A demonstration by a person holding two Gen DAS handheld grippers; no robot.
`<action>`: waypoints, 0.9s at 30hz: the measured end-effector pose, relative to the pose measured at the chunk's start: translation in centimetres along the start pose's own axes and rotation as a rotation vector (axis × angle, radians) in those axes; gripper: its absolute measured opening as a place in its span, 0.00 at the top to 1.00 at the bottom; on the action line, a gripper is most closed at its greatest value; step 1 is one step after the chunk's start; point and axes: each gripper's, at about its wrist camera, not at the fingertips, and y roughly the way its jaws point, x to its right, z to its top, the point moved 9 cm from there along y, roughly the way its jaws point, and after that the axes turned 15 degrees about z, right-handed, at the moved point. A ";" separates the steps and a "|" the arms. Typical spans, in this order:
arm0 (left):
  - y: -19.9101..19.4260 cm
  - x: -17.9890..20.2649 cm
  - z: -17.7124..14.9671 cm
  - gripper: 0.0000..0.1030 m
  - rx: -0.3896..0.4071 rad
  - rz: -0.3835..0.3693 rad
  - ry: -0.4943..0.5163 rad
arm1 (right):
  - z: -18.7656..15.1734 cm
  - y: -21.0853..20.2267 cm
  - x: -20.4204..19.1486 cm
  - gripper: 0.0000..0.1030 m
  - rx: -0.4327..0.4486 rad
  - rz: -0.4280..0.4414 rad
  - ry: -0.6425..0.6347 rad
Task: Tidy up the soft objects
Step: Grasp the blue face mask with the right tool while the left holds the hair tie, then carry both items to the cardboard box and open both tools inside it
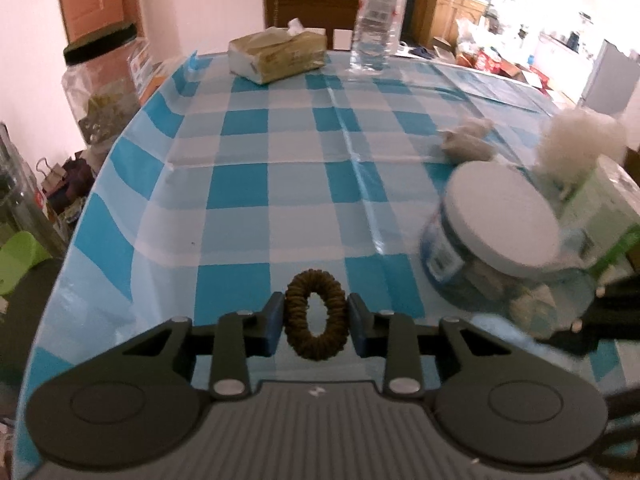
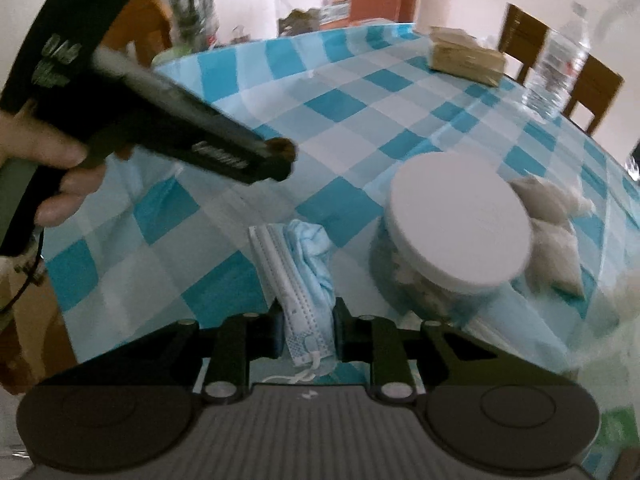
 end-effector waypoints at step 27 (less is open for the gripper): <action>-15.6 24.7 -0.2 0.69 0.071 -0.415 0.432 | -17.9 -22.1 10.9 0.74 0.132 -0.361 0.390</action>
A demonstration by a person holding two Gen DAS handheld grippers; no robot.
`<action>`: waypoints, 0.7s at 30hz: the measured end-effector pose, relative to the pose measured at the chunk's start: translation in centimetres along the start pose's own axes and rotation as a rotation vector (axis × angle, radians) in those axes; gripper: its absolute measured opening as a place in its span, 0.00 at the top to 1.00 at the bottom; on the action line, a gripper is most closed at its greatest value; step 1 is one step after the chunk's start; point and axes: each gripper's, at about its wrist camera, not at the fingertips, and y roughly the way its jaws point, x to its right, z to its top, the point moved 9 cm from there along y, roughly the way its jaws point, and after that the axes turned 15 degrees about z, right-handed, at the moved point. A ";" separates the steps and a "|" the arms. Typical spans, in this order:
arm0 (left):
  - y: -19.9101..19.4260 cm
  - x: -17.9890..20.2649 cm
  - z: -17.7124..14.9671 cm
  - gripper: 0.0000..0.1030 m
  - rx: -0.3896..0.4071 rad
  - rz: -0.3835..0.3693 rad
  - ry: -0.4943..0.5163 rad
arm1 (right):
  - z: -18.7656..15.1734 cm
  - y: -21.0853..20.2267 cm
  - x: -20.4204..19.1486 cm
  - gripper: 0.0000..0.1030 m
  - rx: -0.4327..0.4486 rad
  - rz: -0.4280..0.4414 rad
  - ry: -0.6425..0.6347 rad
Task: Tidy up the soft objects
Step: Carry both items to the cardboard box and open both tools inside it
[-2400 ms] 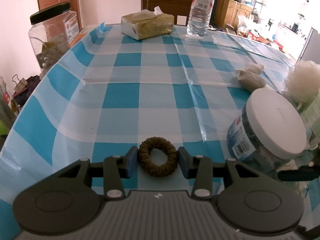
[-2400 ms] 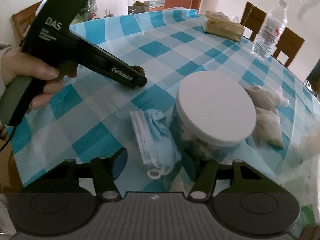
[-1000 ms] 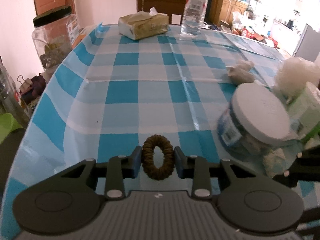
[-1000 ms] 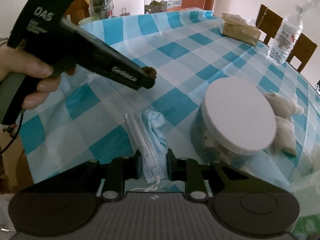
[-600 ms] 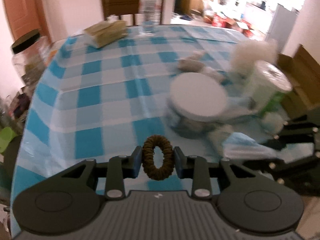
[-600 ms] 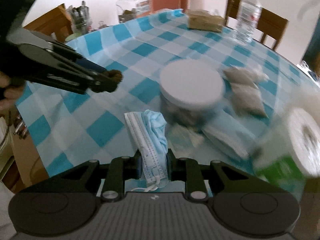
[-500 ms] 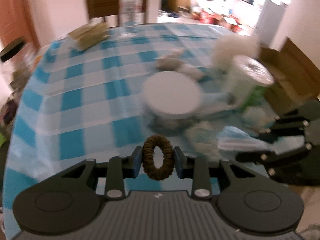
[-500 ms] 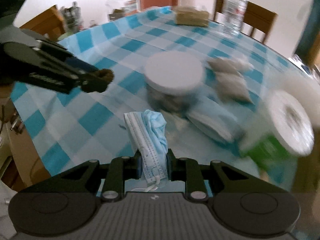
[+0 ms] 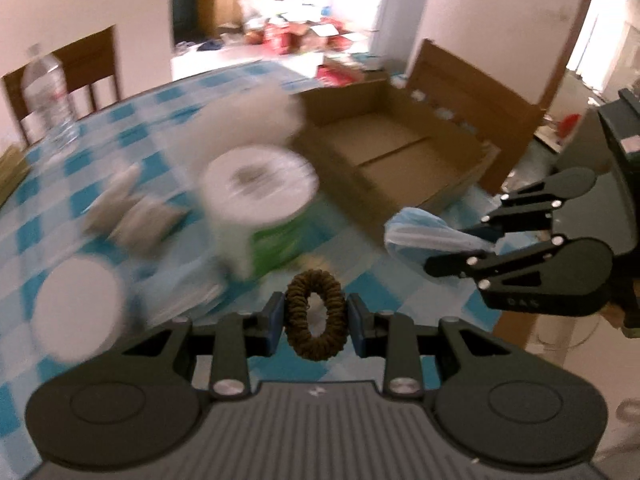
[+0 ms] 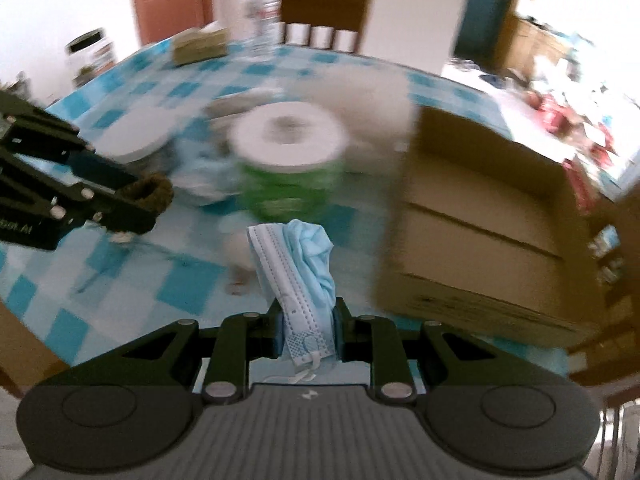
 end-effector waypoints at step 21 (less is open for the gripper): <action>9.1 13.0 15.8 0.17 0.114 -0.015 0.041 | 3.8 -2.6 19.0 0.73 0.113 -0.156 0.068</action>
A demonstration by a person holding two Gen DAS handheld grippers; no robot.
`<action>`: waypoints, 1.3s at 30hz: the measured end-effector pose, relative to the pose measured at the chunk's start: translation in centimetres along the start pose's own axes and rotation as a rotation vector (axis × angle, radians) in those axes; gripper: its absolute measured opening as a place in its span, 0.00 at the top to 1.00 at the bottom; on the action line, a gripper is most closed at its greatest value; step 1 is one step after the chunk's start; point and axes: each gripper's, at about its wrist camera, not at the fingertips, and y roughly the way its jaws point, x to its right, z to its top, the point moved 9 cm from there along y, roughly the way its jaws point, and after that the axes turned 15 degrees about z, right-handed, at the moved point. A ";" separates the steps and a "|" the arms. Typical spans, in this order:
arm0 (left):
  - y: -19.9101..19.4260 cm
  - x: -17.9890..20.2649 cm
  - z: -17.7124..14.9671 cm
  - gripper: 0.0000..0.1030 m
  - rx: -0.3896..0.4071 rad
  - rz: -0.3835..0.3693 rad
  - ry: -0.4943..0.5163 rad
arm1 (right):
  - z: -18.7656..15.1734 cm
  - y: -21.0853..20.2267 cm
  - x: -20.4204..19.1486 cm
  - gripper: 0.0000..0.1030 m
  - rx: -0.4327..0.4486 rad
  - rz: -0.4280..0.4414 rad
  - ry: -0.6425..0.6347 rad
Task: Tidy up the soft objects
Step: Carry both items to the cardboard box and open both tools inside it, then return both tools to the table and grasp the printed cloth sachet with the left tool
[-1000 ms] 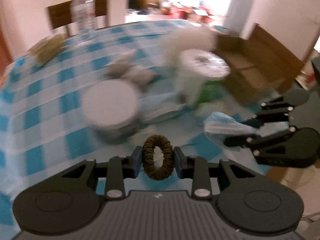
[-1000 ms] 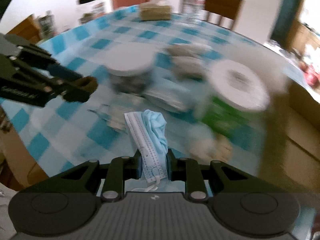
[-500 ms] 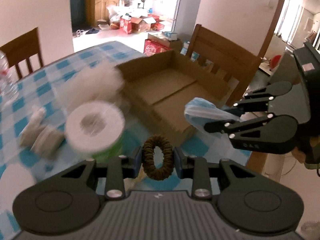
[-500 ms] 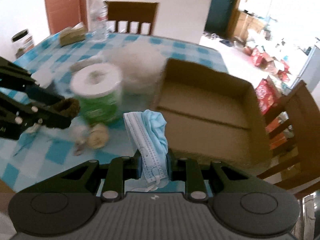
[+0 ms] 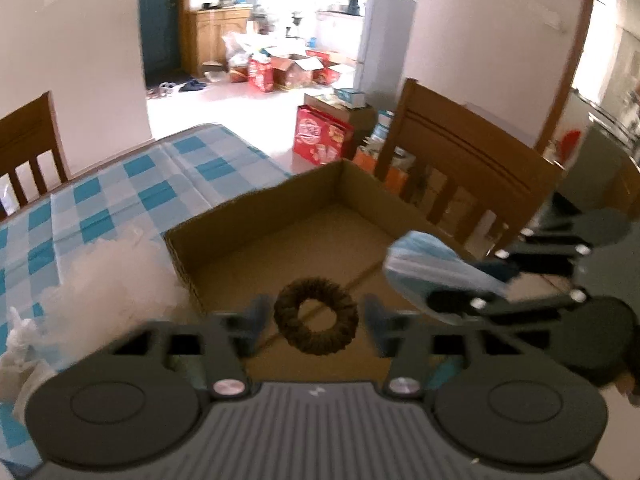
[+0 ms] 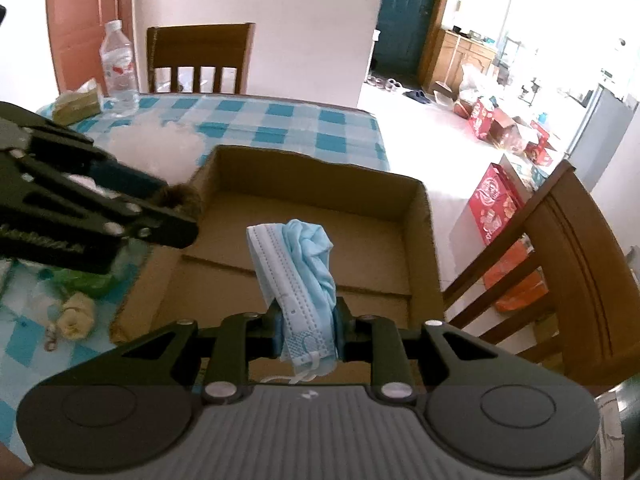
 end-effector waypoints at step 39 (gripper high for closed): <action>-6.2 -7.2 -7.9 0.05 -0.043 0.172 -0.054 | 4.2 1.8 -5.6 0.00 0.044 0.019 0.042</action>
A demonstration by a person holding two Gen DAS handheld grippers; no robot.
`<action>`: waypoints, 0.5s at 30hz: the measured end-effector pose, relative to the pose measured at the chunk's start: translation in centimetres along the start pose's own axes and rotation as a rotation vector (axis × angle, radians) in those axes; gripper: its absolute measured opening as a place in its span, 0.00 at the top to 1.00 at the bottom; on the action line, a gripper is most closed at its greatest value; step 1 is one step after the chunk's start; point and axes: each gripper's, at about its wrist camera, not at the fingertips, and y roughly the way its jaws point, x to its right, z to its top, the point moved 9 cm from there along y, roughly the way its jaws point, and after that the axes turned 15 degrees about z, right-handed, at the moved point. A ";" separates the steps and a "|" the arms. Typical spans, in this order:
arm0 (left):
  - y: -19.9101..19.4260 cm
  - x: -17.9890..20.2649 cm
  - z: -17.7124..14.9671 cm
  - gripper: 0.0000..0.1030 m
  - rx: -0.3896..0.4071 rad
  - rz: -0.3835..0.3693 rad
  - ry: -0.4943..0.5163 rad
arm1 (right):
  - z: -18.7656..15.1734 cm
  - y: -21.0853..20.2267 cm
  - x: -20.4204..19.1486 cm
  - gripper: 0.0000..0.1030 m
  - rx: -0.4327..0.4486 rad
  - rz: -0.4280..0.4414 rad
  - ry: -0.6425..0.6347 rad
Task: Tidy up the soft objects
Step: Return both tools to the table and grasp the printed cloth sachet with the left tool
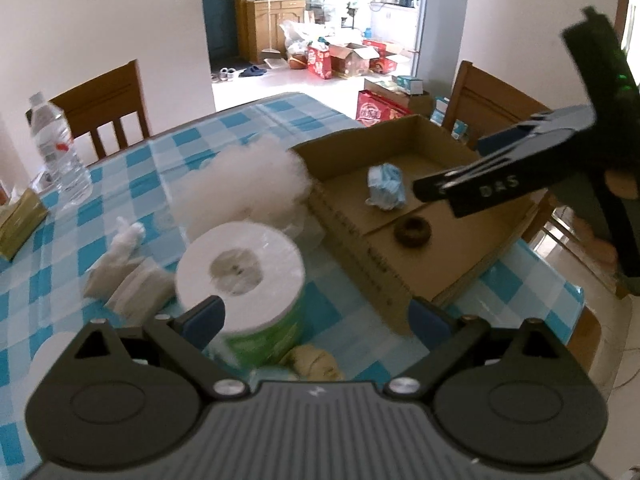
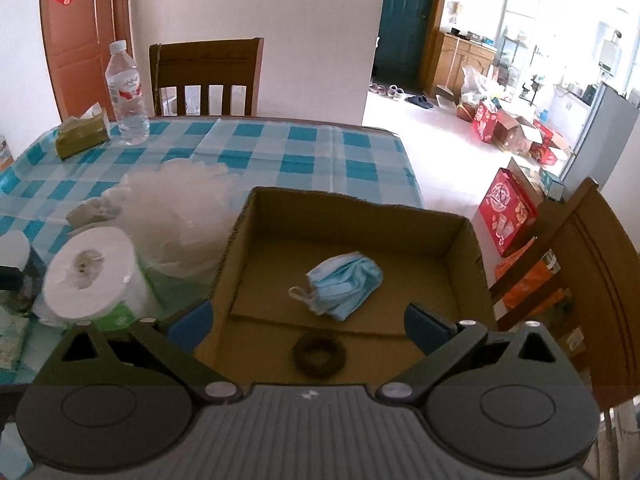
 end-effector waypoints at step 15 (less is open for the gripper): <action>-0.8 -6.0 -6.7 0.05 -0.060 0.039 -0.011 | -3.1 -1.2 -8.3 0.00 0.009 0.052 0.028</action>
